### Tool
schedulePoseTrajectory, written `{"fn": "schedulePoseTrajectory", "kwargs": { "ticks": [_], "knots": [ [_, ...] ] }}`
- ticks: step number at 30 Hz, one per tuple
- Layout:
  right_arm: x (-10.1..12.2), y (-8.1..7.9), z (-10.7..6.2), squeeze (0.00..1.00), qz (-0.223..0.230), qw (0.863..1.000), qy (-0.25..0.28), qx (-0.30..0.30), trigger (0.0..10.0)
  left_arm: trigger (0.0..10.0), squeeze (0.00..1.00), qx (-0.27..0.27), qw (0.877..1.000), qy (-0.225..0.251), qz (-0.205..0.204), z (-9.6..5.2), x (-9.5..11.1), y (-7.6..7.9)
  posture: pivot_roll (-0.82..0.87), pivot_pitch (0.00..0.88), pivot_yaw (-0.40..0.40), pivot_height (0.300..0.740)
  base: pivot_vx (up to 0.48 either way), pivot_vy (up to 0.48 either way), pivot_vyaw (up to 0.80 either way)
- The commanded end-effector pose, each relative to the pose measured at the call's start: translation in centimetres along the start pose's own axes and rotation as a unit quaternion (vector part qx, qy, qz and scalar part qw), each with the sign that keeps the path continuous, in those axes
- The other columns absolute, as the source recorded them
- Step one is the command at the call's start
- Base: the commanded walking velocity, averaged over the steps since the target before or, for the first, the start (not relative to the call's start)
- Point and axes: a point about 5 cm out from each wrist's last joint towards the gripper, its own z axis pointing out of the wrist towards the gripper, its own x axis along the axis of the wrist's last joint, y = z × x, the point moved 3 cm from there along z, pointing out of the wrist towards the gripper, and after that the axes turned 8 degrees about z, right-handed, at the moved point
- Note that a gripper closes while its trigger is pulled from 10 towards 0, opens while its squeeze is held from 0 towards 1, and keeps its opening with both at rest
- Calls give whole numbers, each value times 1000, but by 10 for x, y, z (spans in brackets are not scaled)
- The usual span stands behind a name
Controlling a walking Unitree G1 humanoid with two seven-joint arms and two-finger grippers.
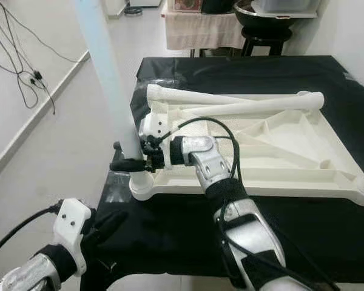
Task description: Building children table
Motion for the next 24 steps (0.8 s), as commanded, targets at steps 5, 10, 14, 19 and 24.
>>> {"fn": "schedulePoseTrajectory", "kwargs": {
  "ticks": [5,10,14,19,24],
  "knots": [
    [1,10,-4,0,-27,998,-12,-51,0,10000,0,-5,1000,5,-8,2,0,3,99,49,13,740,0,0,0],
    [2,32,-10,0,-47,977,-17,-207,0,10000,0,1,1000,9,-6,3,1,1,106,47,2,740,0,0,0],
    [-14,21,-22,0,-2,884,41,-465,0,10000,0,5,1000,7,-8,-1,0,1,123,65,-13,740,0,0,0],
    [-31,-4,-13,0,11,882,41,-470,0,10000,0,-2,1000,10,-12,-2,2,4,115,56,4,740,0,0,0],
    [-31,2,-11,0,8,878,44,-476,0,10000,0,-9,1000,20,-20,-2,7,3,118,58,11,740,0,0,0]
  ]
}}
